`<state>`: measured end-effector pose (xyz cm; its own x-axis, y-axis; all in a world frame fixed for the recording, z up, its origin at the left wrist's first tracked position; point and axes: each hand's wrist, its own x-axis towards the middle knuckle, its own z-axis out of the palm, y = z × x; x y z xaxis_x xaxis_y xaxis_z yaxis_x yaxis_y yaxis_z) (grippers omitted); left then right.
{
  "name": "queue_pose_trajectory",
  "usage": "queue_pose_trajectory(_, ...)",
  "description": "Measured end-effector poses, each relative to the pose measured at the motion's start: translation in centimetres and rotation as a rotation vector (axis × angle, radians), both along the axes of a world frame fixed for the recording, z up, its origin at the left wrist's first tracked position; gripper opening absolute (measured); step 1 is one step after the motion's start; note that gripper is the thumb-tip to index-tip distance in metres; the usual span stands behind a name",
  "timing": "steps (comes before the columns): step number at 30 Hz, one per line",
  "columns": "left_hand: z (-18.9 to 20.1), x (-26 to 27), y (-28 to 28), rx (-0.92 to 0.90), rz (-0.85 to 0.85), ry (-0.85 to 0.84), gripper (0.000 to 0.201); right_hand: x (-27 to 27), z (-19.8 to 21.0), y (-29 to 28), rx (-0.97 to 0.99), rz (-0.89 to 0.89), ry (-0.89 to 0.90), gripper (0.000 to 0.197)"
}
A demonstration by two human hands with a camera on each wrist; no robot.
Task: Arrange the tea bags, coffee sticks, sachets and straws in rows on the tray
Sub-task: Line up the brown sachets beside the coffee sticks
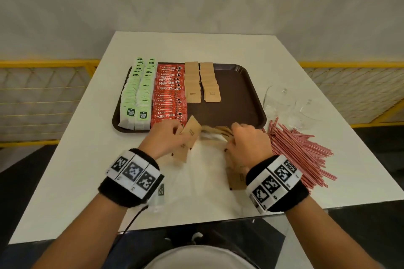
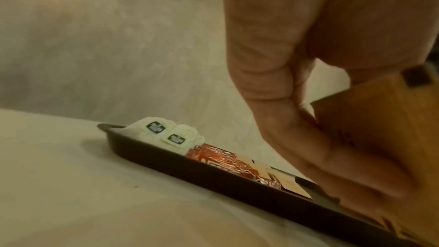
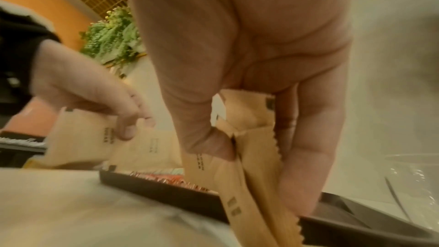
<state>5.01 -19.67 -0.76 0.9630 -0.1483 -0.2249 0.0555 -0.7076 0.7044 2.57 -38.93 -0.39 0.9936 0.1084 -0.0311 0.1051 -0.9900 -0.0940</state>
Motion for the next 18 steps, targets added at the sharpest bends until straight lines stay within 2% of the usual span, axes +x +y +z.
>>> queue_pose_trajectory(4, 0.0, -0.5, 2.0, -0.139, 0.135, 0.034, 0.005, 0.0, 0.6, -1.1, 0.187, -0.079, -0.027, 0.032)
queue_pose_trajectory(6, -0.1, -0.8, 2.3, -0.209, 0.164, 0.064, 0.023, -0.3, 1.2, -1.0, 0.271, -0.073, -0.048, 0.034)
queue_pose_trajectory(9, 0.3, -1.4, 1.4, -0.382, 0.121, 0.094, 0.039, -0.7, 1.6, 0.7, 0.345, -0.037, -0.117, 0.027)
queue_pose_trajectory(11, 0.4, -1.7, 0.3, -0.497, 0.09, 0.132, 0.041, -0.9, 1.3, 2.1, 0.345, -0.014, -0.115, 0.022)
queue_pose_trajectory(14, 0.5, -1.6, -0.8, -0.677, 0.135, 0.232, 0.035, -1.1, 0.8, 3.2, 0.299, 0.029, -0.116, 0.009)
queue_pose_trajectory(17, 0.0, -1.8, -0.9, -0.894, 0.122, 0.369, 0.03, -1.9, 0.2, 4.0, 0.287, 0.102, -0.121, 0.016)
queue_pose_trajectory(18, -0.2, -2.0, -0.8, -0.97, 0.11, 0.406, 0.034, -2.2, 0.0, 4.3, 0.289, 0.127, -0.132, 0.018)
